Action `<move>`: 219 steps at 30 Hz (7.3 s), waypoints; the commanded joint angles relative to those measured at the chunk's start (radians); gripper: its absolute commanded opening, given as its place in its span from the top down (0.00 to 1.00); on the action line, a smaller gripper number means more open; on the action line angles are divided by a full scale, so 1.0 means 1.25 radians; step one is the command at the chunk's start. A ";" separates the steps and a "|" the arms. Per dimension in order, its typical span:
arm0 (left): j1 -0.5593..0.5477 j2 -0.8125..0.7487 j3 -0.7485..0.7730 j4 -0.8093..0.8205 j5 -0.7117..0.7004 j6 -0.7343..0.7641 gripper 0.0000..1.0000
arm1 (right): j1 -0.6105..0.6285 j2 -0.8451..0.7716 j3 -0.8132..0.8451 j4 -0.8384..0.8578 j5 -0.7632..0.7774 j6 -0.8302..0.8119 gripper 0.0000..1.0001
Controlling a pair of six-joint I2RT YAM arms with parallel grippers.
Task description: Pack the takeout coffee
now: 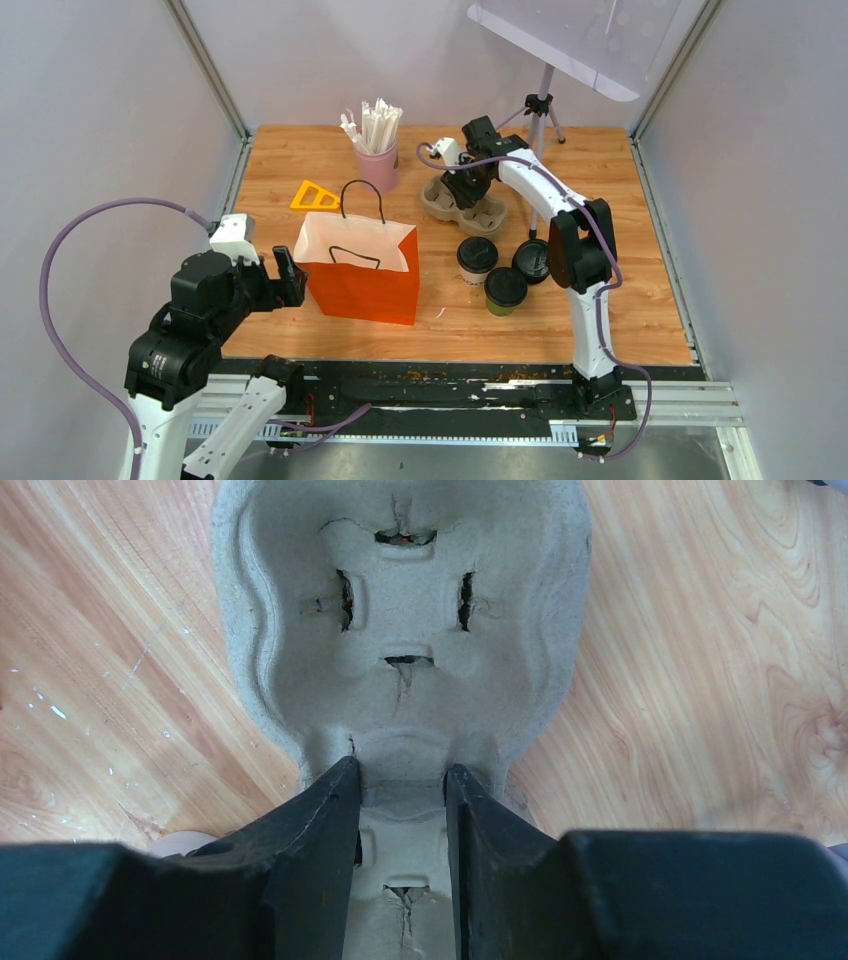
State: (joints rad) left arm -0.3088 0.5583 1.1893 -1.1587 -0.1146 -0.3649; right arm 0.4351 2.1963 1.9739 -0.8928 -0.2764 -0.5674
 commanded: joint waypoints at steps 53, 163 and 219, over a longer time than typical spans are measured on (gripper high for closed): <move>0.001 0.164 0.153 -0.085 -0.060 0.042 0.00 | 0.041 -0.041 0.035 -0.032 0.068 0.030 0.64; 0.021 0.242 0.173 0.021 -0.129 -0.099 0.25 | 0.402 -0.564 -0.194 0.569 -0.125 0.422 0.69; 0.088 0.249 0.097 0.108 -0.015 -0.083 0.37 | 0.436 -0.521 -0.295 0.368 -0.104 0.272 0.73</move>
State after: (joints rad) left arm -0.2070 0.8742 1.2510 -1.0679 -0.1162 -0.4702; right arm 0.9730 1.5864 1.5921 -0.4080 -0.4175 -0.1978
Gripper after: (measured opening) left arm 0.641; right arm 0.331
